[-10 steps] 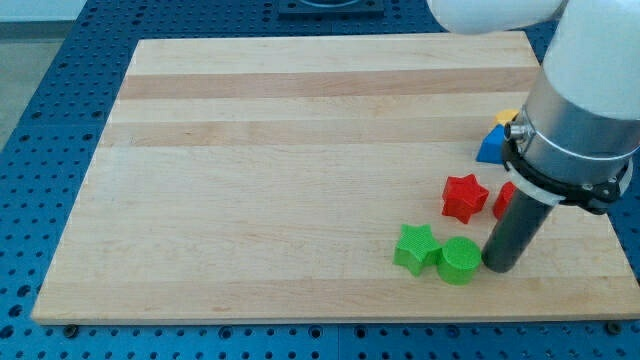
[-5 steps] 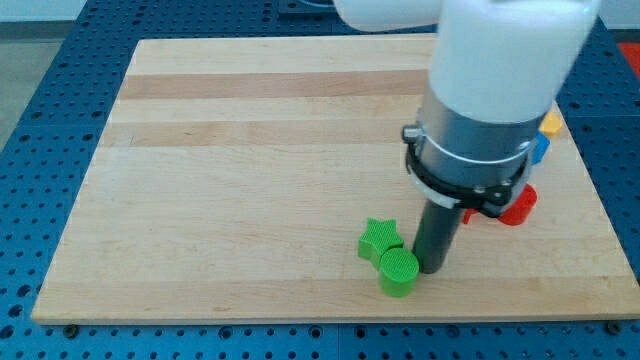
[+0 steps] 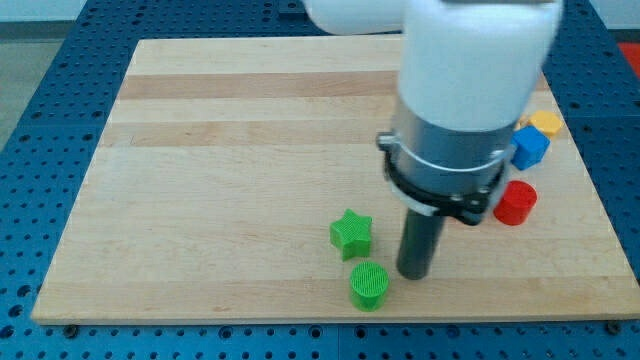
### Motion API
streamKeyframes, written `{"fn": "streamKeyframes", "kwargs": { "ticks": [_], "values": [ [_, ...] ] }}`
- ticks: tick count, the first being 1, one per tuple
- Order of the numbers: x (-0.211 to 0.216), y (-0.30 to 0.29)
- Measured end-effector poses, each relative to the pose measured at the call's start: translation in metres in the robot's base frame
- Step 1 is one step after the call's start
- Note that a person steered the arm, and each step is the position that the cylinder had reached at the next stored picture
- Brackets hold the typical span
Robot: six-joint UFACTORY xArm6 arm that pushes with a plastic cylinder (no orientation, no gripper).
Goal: Move the green star and green circle to the bottom center of the board
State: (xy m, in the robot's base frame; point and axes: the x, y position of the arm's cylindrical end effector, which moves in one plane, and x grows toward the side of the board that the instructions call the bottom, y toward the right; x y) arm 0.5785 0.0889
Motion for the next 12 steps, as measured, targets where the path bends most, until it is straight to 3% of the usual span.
{"fn": "streamKeyframes", "kwargs": {
  "ticks": [2, 4, 6, 8, 12],
  "values": [
    [0.039, 0.013],
    [0.04, 0.004],
    [0.04, -0.079],
    [0.031, -0.085],
    [0.031, -0.024]
  ]
}}
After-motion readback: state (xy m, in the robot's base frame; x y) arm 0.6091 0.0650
